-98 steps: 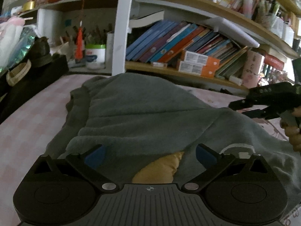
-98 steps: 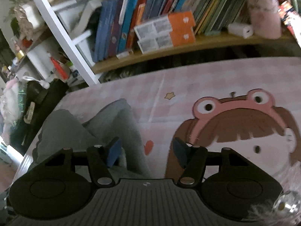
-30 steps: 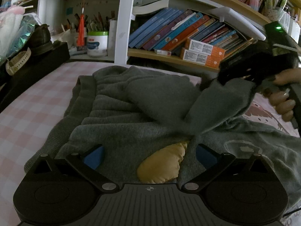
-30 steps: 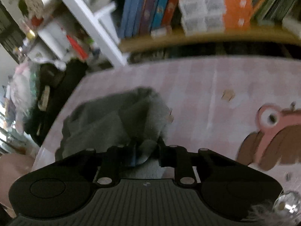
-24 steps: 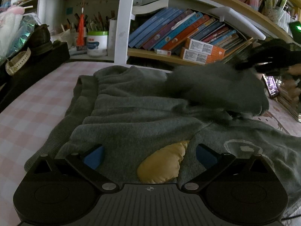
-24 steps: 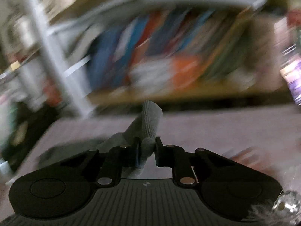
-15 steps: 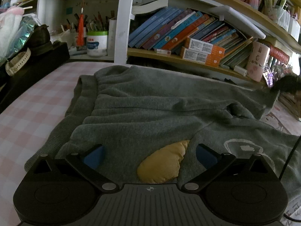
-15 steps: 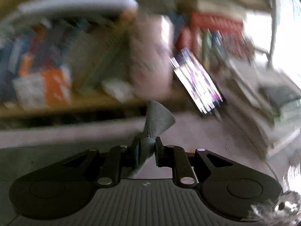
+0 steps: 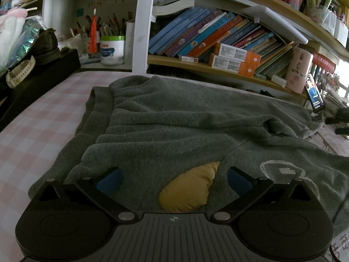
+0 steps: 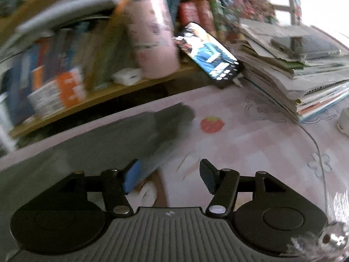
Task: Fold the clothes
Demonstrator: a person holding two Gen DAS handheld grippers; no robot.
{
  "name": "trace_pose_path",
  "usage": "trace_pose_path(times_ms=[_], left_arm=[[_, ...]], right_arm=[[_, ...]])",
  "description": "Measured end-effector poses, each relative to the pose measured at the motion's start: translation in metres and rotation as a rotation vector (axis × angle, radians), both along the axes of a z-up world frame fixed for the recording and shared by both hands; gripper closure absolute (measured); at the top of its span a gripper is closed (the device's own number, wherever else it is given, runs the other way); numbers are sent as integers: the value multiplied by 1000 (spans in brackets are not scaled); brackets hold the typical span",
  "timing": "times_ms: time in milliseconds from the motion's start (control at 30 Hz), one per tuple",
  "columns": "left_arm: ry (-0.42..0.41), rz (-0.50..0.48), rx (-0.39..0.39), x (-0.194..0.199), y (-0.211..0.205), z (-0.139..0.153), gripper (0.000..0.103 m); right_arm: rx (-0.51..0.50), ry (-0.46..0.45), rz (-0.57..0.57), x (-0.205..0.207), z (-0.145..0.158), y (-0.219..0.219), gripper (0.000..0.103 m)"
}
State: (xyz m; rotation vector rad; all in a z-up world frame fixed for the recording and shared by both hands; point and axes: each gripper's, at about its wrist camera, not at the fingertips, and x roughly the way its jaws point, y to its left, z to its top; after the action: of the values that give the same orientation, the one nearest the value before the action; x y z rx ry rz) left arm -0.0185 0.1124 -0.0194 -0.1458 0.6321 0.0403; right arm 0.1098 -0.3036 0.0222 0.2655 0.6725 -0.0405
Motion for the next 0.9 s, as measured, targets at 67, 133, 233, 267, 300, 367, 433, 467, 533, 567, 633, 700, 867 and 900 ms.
trace_pose_path(times_ms=[67, 133, 233, 267, 300, 367, 433, 467, 533, 567, 633, 700, 867, 900], left_arm=[[1, 0, 1, 0, 0, 0, 0], [2, 0, 3, 1, -1, 0, 0], [4, 0, 6, 1, -1, 0, 0], [4, 1, 7, 1, -1, 0, 0], [5, 1, 8, 1, -2, 0, 0], [8, 1, 16, 2, -3, 0, 0], [11, 1, 25, 2, -4, 0, 0], [7, 7, 29, 1, -4, 0, 0], [-6, 28, 37, -2, -4, 2, 0], [-33, 55, 43, -9, -4, 4, 0], [-107, 102, 42, -28, -4, 12, 0], [-179, 100, -17, -51, 0, 19, 0], [-214, 177, -9, -89, 11, 28, 0], [-205, 187, 8, -93, 12, 29, 0]], right_arm=[[-32, -10, 71, -32, 4, 9, 39], [-70, -12, 130, -60, 5, 16, 39], [-155, -13, 198, -96, -1, 24, 38], [-184, -9, 214, -106, -4, 26, 37], [-214, -2, 227, -115, -8, 27, 37], [-223, 13, 236, -127, -14, 24, 37], [-187, 35, 230, -136, -20, 17, 37], [-179, 39, 232, -140, -23, 15, 37], [-189, 29, 252, -149, -26, 12, 37], [-192, 25, 264, -153, -27, 10, 37], [-194, 23, 297, -162, -28, 5, 36], [-191, 26, 330, -171, -28, -1, 36], [-200, 40, 349, -189, -26, -16, 36], [-205, 37, 346, -192, -27, -18, 36]])
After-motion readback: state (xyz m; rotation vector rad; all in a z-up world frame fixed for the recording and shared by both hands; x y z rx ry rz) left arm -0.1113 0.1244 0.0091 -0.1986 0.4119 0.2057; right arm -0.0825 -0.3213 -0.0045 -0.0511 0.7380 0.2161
